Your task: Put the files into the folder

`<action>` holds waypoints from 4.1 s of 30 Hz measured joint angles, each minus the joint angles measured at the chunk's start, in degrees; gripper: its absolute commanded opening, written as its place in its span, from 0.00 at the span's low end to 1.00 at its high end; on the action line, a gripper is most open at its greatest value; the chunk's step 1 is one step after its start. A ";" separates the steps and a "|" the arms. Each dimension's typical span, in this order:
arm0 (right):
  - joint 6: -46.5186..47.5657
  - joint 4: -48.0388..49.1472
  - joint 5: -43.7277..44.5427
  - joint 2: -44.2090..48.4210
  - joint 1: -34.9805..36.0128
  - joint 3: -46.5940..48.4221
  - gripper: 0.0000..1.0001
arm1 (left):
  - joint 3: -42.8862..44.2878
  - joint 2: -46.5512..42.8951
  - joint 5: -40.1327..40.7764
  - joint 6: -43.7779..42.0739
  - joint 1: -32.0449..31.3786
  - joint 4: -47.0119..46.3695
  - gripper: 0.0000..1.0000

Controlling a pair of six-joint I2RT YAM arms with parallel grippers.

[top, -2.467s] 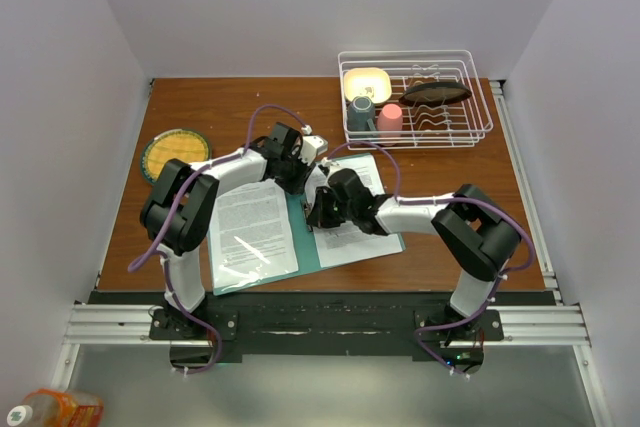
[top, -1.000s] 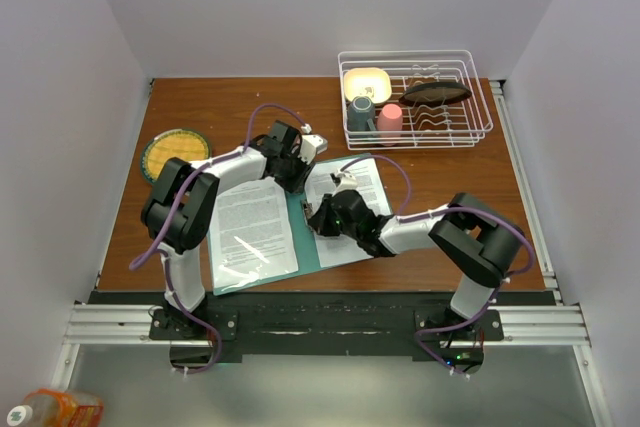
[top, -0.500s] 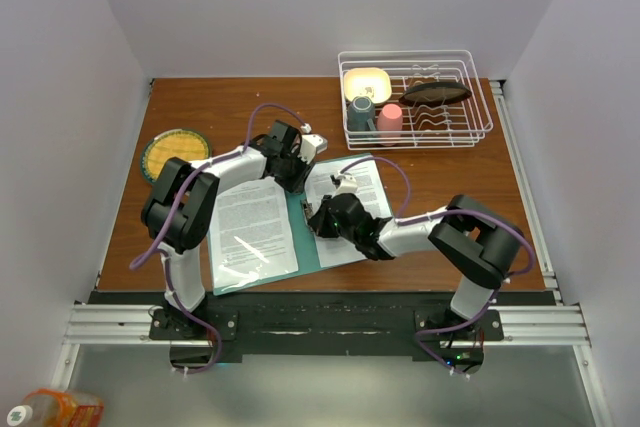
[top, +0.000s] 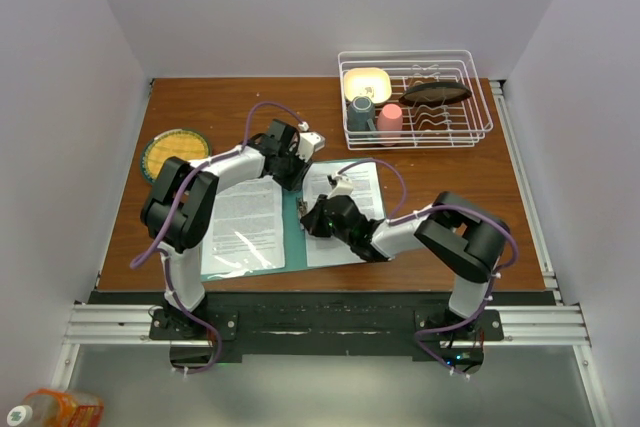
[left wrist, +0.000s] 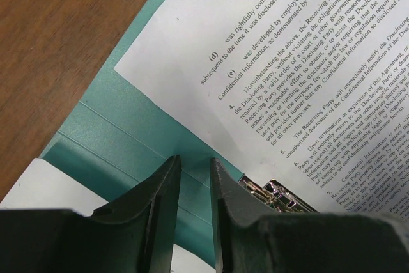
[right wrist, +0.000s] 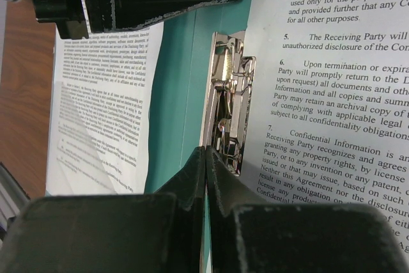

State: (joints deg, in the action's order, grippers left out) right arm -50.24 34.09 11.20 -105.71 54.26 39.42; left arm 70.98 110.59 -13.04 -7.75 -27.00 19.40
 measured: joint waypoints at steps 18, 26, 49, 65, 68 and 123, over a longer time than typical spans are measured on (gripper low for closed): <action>-6.45 -1.95 13.31 0.46 5.86 -0.07 0.00 | 0.09 0.09 -0.22 -0.33 0.00 0.13 0.30; -8.74 -1.86 15.32 0.02 6.99 -0.22 0.00 | 0.26 0.20 -0.28 -0.33 -0.02 0.22 0.30; -15.02 -10.32 23.21 -0.72 12.44 3.76 0.00 | 1.25 0.90 -0.55 -0.31 -0.07 0.57 0.30; -17.18 -21.57 30.97 -1.66 17.66 8.92 0.03 | 1.27 1.03 -1.38 -0.33 -0.07 0.57 0.29; -17.31 -22.34 31.36 -1.99 17.99 9.42 0.02 | 1.31 0.94 -1.53 -0.37 -0.07 0.63 0.30; 32.20 -49.42 22.53 20.46 28.76 15.26 0.58 | -7.69 -16.68 0.13 -8.96 7.56 10.99 0.31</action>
State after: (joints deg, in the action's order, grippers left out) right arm -18.04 -15.33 33.74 -85.25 83.02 54.68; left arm 63.29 93.91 -12.91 -16.71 -19.44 30.39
